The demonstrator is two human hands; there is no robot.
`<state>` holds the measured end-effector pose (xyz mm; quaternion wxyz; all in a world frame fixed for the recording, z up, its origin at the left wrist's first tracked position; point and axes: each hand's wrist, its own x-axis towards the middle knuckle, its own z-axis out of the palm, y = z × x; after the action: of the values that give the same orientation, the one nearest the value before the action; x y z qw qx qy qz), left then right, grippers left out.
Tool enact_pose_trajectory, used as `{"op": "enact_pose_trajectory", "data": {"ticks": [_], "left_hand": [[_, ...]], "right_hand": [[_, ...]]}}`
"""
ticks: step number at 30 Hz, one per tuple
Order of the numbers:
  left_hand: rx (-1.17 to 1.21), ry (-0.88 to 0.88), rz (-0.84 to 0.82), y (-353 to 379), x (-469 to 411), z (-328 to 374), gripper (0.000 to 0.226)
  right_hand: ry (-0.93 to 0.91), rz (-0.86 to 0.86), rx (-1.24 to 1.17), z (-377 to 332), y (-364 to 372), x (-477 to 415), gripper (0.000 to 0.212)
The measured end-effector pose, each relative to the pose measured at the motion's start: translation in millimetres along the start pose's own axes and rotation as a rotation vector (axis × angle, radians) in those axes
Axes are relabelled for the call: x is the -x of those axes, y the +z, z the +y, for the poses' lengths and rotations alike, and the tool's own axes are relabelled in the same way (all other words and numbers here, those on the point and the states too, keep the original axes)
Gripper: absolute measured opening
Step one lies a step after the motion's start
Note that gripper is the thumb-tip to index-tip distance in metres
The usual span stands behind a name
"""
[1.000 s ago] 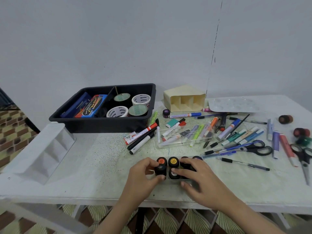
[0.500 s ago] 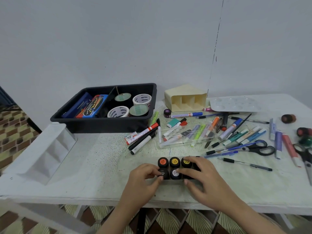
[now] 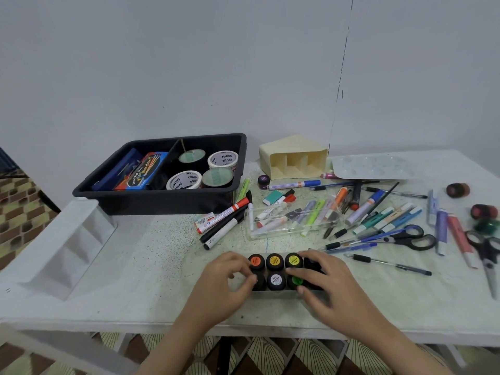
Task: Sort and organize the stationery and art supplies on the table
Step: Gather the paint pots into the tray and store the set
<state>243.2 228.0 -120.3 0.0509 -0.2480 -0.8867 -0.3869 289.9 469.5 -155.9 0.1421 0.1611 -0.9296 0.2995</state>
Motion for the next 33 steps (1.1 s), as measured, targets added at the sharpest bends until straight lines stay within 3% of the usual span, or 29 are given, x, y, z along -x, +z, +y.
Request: {"op": "enact_pose_trajectory", "data": {"ticks": [2,5,10,17,24,29,33], "left_hand": [[-0.023,0.016,0.036,0.3,-16.6,0.9,0.003],[-0.041,-0.001,0.073,2.5,-55.5,1.0,0.016],[-0.083,-0.115,-0.033,14.8,-140.4,8.2,0.042],[-0.193,-0.301,-0.028,56.5,-229.3,-2.3,0.054],[-0.245,-0.455,0.111,73.7,-260.4,-25.5,0.034],[-0.197,-0.364,0.194,75.7,-251.1,-17.6,0.029],[-0.157,-0.239,0.228,76.6,-236.1,13.9,0.040]], "right_hand": [[0.026,0.004,-0.050,1.8,-4.2,-0.2,0.036],[0.069,0.053,-0.067,11.0,-13.9,-1.1,0.037],[0.177,0.166,-0.016,42.2,-39.9,1.4,0.031],[0.337,0.282,0.065,95.5,-81.7,12.8,0.025],[0.419,0.436,0.116,135.4,-120.1,15.9,0.025],[0.537,0.489,0.335,171.9,-155.4,11.7,0.030],[0.853,0.417,0.486,189.1,-180.5,5.6,0.037]]}}
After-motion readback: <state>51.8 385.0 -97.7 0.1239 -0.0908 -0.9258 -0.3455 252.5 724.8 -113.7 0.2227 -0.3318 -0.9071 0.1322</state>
